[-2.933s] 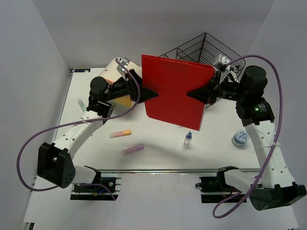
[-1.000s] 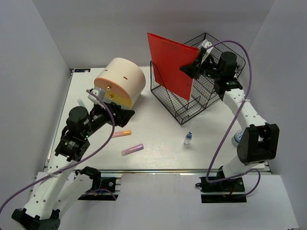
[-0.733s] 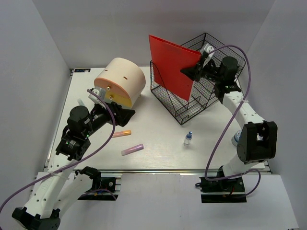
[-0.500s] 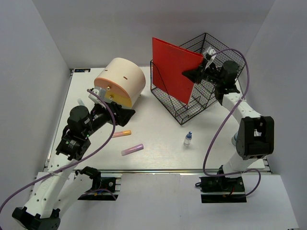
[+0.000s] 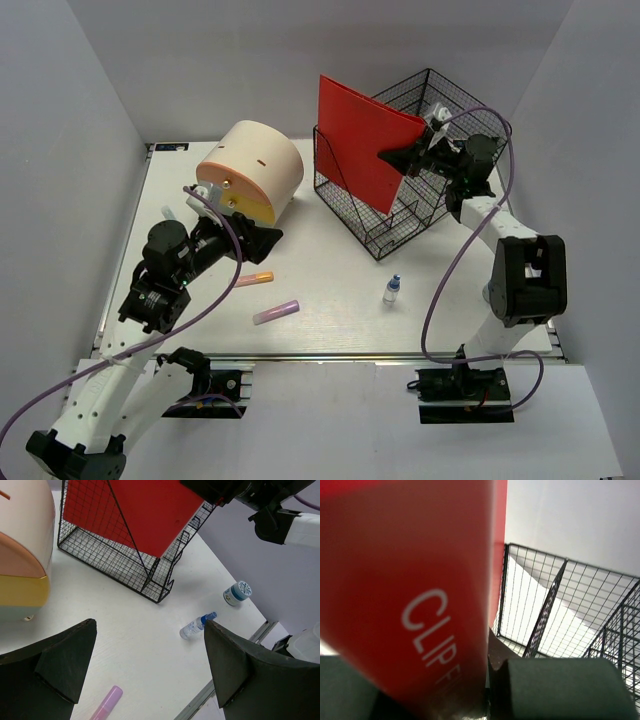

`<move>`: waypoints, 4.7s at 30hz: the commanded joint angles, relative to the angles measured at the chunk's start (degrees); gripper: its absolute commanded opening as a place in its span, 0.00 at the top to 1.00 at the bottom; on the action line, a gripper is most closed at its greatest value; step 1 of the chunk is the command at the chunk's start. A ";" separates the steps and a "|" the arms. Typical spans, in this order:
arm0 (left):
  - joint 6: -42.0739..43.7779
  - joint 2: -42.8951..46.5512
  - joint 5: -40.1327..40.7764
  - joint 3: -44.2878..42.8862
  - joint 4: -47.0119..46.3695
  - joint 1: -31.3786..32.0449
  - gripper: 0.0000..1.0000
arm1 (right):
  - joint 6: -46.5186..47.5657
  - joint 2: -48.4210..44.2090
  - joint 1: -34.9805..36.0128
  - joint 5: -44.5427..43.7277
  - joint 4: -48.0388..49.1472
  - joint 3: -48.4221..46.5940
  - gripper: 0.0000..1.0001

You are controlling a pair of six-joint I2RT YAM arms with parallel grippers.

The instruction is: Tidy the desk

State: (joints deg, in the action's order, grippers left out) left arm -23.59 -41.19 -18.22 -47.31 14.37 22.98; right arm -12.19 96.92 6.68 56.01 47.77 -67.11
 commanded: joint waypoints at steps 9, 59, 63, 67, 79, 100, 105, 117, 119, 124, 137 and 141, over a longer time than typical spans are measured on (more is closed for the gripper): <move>-0.84 0.41 -0.94 2.13 -1.98 -0.22 0.02 | 0.32 4.24 -0.79 8.32 13.32 -1.35 1.00; -1.01 -6.97 22.96 -11.05 16.30 -0.22 0.02 | 26.35 -28.54 -2.28 -14.45 -51.42 -5.75 0.11; -1.45 -7.42 24.19 -10.52 16.04 -0.22 0.11 | 22.05 -33.81 -2.11 -7.34 -55.24 -2.33 0.17; -1.63 -7.67 26.65 -9.12 14.55 -0.22 0.35 | 19.66 -39.61 -1.58 0.58 -56.47 6.44 0.94; 2.94 -20.85 28.17 -16.14 16.39 -6.79 0.60 | 24.03 -42.52 -0.08 10.25 -56.47 20.08 0.50; -16.21 -27.53 -17.89 -7.28 -5.91 -34.49 0.35 | 32.75 -44.63 0.00 12.28 -61.04 23.34 0.46; -20.96 -29.82 -21.94 -5.25 -13.93 -35.02 0.37 | 32.93 -44.54 0.00 12.02 -61.04 23.43 0.46; -25.27 -35.18 -24.41 -2.36 -25.35 -35.02 0.38 | 33.63 -43.66 -0.09 11.67 -61.48 23.43 0.46; -25.71 -35.63 -24.50 -2.26 -26.67 -35.02 0.39 | 33.89 -43.66 0.09 11.67 -61.74 23.34 0.46; -26.24 -37.12 -24.23 -1.91 -28.17 -35.02 0.41 | 34.24 -43.31 -0.17 11.67 -61.83 23.25 0.46; -28.88 -41.07 -25.46 -1.91 -33.97 -35.02 0.44 | 34.86 -42.70 0.09 11.32 -62.36 23.17 0.46; -28.88 -41.69 -25.64 -2.17 -34.14 -35.02 0.45 | 34.95 -42.61 0.00 11.32 -62.36 23.17 0.46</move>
State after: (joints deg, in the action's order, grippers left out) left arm -52.31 -83.35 -42.74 -49.17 -17.58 -11.84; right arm 21.67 54.22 6.55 66.61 -13.85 -44.10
